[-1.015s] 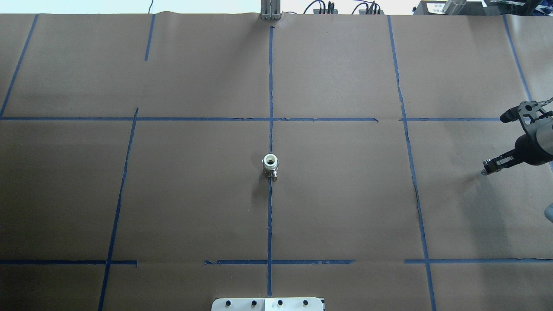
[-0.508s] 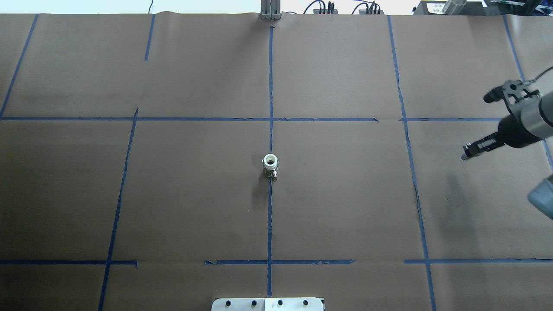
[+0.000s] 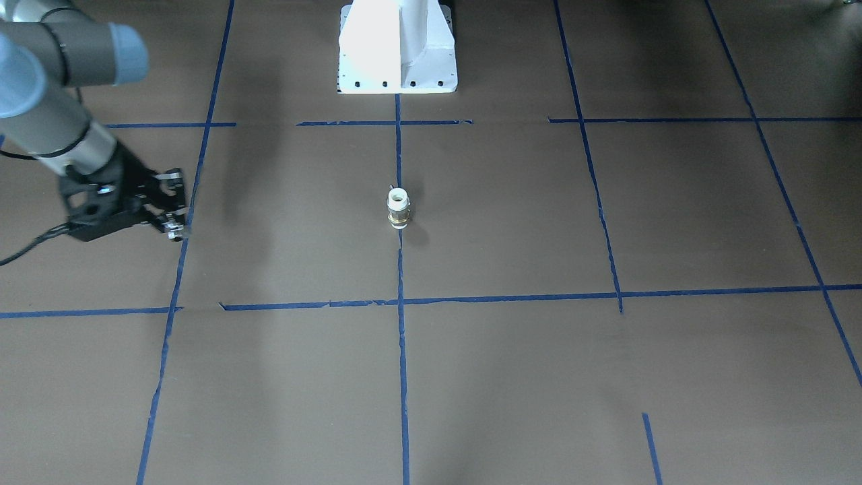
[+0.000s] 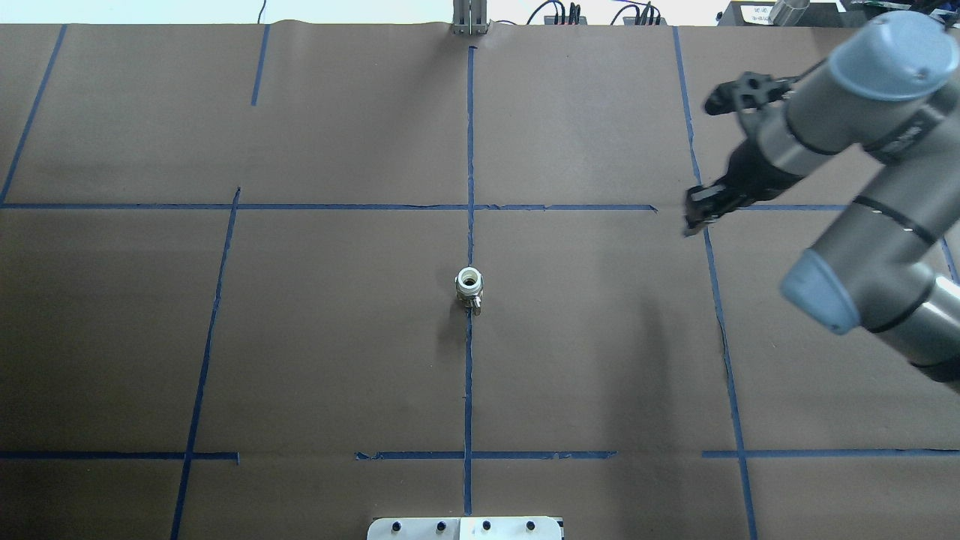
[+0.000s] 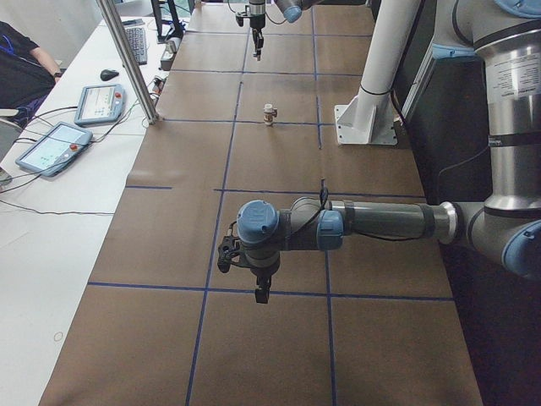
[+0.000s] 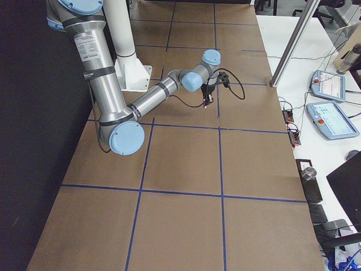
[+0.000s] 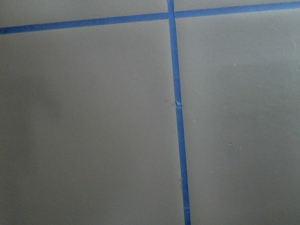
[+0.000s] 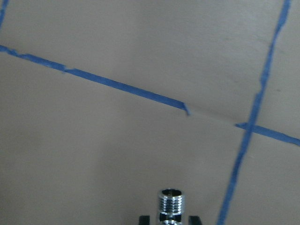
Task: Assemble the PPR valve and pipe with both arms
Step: 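Carry the chrome valve with the right gripper above the pipe fitting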
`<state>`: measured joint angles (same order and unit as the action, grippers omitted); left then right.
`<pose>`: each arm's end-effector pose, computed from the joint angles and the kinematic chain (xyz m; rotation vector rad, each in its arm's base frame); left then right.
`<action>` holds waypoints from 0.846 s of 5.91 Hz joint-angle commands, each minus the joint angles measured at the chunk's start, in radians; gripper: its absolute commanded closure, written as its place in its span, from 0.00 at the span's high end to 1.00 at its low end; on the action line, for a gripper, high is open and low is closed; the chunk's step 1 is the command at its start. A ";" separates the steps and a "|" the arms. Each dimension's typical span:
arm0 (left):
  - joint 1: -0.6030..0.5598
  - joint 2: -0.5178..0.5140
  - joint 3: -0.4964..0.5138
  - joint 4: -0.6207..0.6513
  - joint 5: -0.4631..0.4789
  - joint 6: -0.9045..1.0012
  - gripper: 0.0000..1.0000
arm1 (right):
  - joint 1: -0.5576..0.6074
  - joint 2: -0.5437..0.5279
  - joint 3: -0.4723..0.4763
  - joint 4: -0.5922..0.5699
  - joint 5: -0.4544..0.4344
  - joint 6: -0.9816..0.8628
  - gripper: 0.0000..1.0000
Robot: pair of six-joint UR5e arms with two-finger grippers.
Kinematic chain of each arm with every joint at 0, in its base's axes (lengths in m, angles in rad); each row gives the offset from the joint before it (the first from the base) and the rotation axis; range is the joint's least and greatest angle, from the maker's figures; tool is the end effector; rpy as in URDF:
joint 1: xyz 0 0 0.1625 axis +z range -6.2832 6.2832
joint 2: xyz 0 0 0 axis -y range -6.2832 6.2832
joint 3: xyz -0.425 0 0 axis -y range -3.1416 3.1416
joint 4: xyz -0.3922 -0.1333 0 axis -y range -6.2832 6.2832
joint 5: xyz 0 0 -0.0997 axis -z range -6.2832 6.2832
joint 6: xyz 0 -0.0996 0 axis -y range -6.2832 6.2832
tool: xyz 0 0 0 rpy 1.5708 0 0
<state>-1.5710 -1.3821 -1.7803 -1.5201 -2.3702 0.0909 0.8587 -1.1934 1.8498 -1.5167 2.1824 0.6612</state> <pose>-0.0620 -0.4100 0.6442 0.0082 0.8000 0.0739 -0.3319 -0.5010 0.3150 0.1611 -0.8897 -0.2645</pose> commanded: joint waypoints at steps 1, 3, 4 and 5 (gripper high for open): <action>0.000 -0.002 -0.001 -0.006 -0.001 -0.006 1.00 | -0.142 0.236 -0.009 -0.140 -0.106 0.147 0.00; 0.000 -0.002 0.001 -0.005 -0.004 -0.006 1.00 | -0.272 0.363 -0.015 -0.214 -0.238 0.263 0.00; 0.000 -0.002 0.002 -0.005 -0.006 -0.006 1.00 | -0.303 0.442 -0.094 -0.215 -0.287 0.350 0.00; 0.000 -0.002 0.004 -0.006 -0.006 -0.006 1.00 | -0.313 0.504 -0.174 -0.215 -0.300 0.441 0.00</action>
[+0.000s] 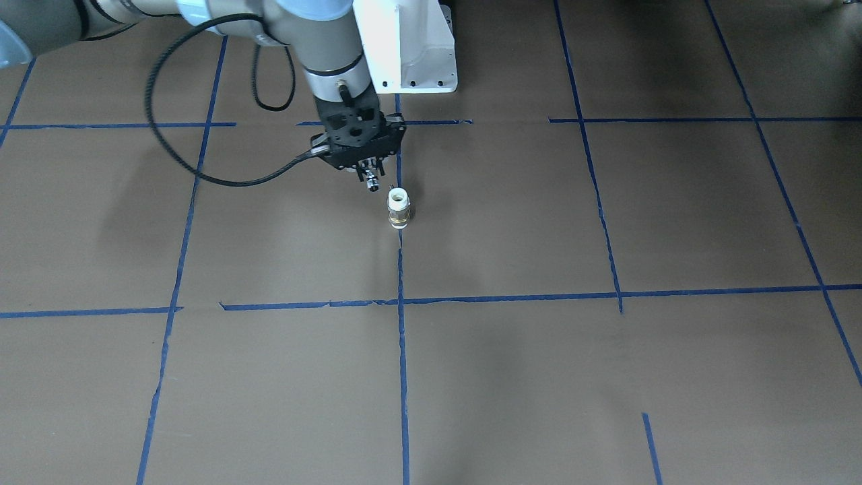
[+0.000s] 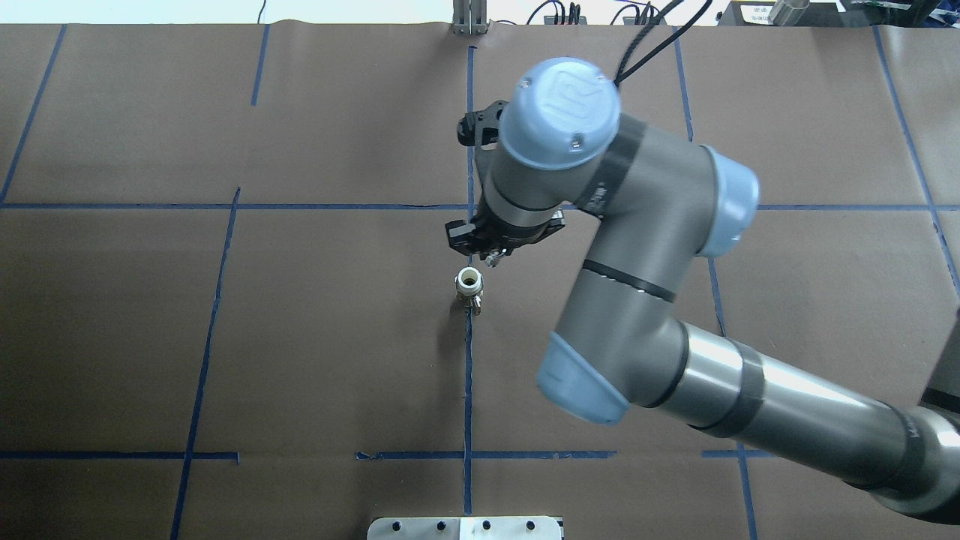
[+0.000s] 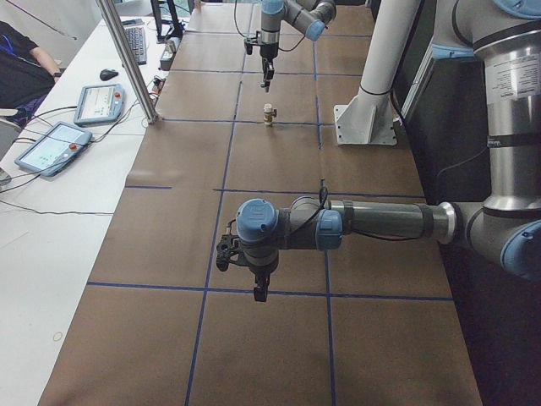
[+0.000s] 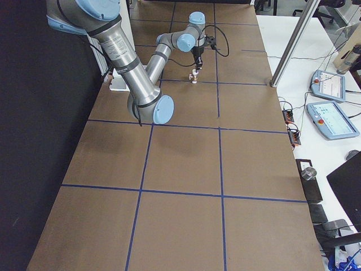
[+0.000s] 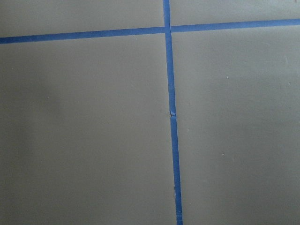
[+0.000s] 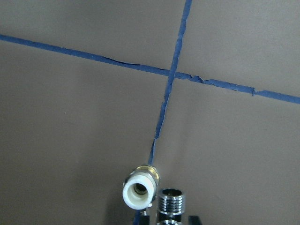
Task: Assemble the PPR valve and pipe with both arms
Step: 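Carry the chrome valve with the right gripper above the pipe fitting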
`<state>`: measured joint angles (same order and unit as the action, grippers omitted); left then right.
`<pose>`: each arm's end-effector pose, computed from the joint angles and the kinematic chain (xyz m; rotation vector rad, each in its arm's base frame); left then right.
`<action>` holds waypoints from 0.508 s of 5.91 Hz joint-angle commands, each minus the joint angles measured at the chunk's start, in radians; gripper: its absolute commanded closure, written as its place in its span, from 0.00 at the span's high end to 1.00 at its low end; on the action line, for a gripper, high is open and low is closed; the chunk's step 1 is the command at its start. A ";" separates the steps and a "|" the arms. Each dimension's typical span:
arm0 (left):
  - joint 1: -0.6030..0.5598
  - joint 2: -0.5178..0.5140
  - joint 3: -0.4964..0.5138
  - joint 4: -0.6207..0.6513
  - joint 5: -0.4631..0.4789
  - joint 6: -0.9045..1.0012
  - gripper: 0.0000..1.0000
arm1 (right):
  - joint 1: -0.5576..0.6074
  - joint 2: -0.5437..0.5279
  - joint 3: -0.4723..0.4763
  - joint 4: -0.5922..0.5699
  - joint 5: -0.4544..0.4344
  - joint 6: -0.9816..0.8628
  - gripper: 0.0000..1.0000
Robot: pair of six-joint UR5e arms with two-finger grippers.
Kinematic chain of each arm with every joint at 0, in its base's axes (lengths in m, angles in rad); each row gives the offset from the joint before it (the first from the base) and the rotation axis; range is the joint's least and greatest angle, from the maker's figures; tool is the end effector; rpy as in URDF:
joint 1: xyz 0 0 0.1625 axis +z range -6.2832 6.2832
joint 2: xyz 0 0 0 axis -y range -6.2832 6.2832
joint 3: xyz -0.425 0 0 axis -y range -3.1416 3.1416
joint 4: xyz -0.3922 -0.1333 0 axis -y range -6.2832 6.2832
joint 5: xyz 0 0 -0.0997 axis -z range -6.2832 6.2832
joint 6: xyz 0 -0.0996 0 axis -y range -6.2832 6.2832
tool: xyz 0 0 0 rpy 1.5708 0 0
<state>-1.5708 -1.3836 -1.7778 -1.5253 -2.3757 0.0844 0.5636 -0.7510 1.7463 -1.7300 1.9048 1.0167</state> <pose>-0.0615 -0.4109 0.6439 0.0097 0.8053 0.0694 -0.5048 -0.4381 0.1126 0.1726 -0.8687 -0.1307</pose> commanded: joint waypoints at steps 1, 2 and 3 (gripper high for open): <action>0.001 0.000 0.003 -0.001 0.000 0.000 1.00 | -0.022 0.062 -0.080 0.000 -0.047 0.097 0.00; 0.000 0.000 0.001 -0.001 0.000 0.000 1.00 | -0.036 0.056 -0.086 0.000 -0.055 0.097 0.00; 0.000 -0.002 0.004 -0.001 0.000 0.000 1.00 | -0.036 0.058 -0.099 0.001 -0.056 0.097 0.00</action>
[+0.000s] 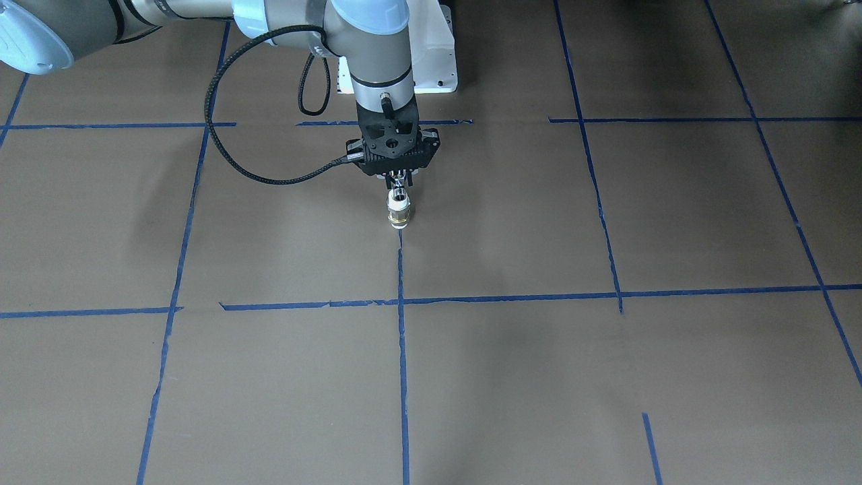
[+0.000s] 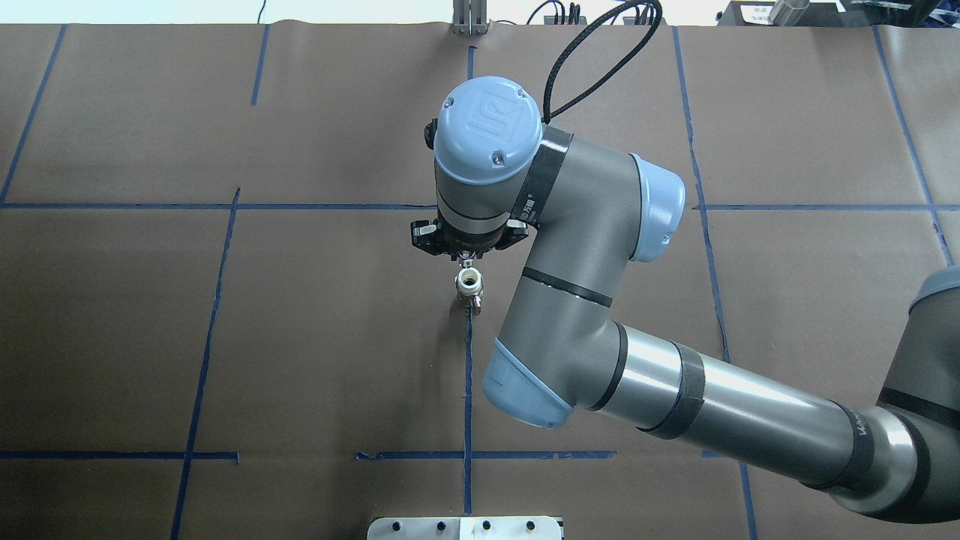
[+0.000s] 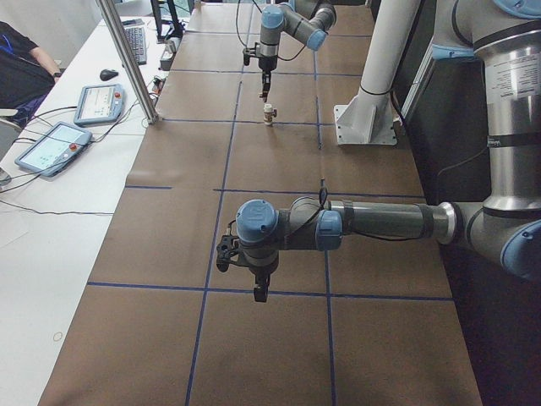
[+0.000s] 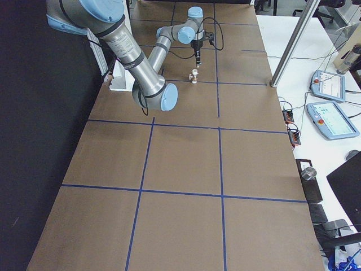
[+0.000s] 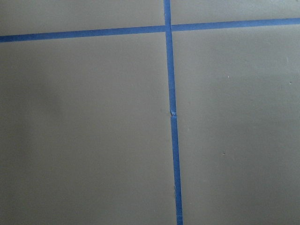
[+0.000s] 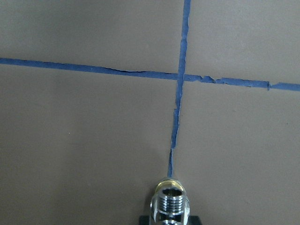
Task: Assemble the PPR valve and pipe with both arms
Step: 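Lower the chrome valve onto the top of the pipe fitting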
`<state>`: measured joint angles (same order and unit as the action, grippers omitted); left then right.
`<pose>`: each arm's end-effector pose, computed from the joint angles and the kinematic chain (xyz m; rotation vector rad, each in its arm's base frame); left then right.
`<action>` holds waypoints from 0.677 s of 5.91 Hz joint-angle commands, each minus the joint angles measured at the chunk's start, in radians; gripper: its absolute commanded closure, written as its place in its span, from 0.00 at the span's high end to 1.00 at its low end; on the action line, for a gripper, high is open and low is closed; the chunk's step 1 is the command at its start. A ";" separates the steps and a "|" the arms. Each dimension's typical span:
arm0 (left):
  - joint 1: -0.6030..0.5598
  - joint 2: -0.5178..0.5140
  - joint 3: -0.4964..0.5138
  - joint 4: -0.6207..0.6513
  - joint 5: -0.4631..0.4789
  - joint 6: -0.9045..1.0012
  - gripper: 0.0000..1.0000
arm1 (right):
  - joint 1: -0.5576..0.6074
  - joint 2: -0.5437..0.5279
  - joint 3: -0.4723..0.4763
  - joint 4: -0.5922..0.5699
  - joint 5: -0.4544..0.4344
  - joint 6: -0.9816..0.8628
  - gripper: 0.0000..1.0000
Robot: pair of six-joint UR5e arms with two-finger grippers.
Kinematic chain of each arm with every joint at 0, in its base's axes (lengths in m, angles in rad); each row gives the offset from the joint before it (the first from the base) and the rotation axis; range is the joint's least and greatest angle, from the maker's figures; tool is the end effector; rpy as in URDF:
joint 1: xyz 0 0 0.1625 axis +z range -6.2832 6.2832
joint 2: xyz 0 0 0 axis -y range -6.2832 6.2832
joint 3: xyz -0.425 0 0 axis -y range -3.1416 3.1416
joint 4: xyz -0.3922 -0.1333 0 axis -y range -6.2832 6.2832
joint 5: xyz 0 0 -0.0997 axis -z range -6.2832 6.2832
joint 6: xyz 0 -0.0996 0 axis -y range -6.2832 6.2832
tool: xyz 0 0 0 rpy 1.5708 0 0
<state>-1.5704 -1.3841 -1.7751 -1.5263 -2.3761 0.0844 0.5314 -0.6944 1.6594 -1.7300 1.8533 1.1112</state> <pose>-0.0613 -0.4111 0.6449 0.0084 0.8058 0.0693 -0.5396 -0.4396 0.1064 0.1456 -0.8306 -0.0463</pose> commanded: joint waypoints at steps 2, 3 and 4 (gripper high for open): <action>0.001 -0.004 0.008 0.000 0.000 0.000 1.00 | -0.010 -0.005 -0.012 0.000 -0.005 0.003 0.00; 0.000 -0.004 0.011 0.000 0.000 0.000 1.00 | -0.014 -0.005 -0.012 0.000 -0.005 0.003 0.00; 0.000 -0.004 0.011 0.000 0.000 0.002 1.00 | -0.024 -0.005 -0.013 0.000 -0.008 0.003 0.00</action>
